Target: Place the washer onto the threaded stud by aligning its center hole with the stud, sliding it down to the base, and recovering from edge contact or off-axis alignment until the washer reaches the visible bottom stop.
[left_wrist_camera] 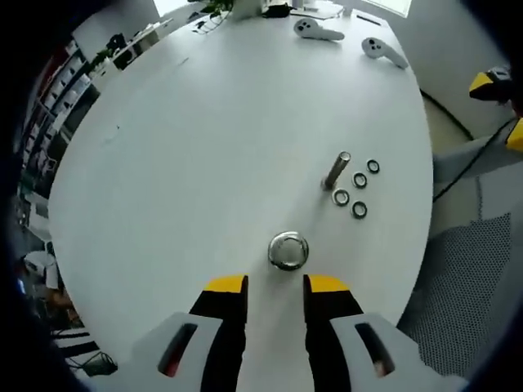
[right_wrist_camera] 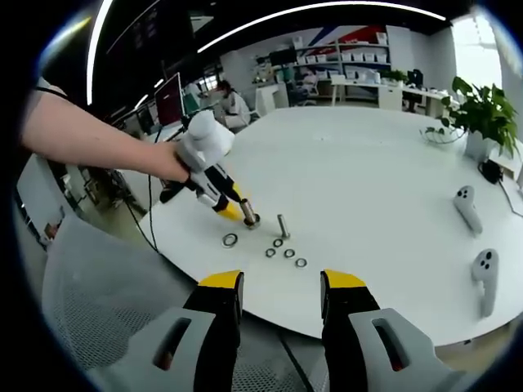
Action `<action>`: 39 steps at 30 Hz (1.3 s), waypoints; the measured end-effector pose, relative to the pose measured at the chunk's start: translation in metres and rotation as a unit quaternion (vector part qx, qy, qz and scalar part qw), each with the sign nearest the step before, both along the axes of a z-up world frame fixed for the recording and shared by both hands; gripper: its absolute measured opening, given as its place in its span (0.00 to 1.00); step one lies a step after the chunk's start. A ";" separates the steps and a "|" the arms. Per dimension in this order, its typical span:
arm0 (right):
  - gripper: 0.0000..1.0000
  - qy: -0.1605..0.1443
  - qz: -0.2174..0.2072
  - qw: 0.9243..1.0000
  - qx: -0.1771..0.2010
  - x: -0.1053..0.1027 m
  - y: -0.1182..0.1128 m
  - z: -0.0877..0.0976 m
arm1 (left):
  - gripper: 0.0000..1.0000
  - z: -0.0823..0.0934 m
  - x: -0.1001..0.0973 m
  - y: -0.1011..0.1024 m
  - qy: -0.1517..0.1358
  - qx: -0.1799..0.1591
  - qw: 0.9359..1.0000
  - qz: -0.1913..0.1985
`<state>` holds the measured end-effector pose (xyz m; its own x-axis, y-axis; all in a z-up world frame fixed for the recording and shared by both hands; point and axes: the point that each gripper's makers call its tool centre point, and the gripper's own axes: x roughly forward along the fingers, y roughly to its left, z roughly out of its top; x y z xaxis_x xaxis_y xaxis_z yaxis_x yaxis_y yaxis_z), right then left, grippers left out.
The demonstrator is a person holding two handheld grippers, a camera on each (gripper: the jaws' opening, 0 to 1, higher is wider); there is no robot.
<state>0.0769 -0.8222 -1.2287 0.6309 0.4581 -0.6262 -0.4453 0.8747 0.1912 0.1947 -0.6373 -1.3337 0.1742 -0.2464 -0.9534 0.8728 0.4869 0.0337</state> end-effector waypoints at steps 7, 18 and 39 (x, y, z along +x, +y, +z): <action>0.39 0.000 0.005 1.000 0.000 -0.001 0.002 0.000 | 0.21 -0.002 -0.019 0.004 0.011 -0.005 1.000 0.015; 0.39 0.005 0.011 1.000 -0.007 -0.002 0.003 -0.002 | 0.27 -0.014 -0.041 0.005 0.033 -0.007 0.999 0.038; 0.39 -0.001 0.002 1.000 0.000 0.000 0.001 0.001 | 0.27 -0.038 -0.053 -0.002 0.046 0.014 0.998 0.050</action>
<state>0.0767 -0.8216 -1.2279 0.6305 0.4607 -0.6247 -0.4490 0.8730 0.1905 0.1416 -0.6397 -1.3713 0.1082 -0.2061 -0.9725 0.8203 0.5711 -0.0298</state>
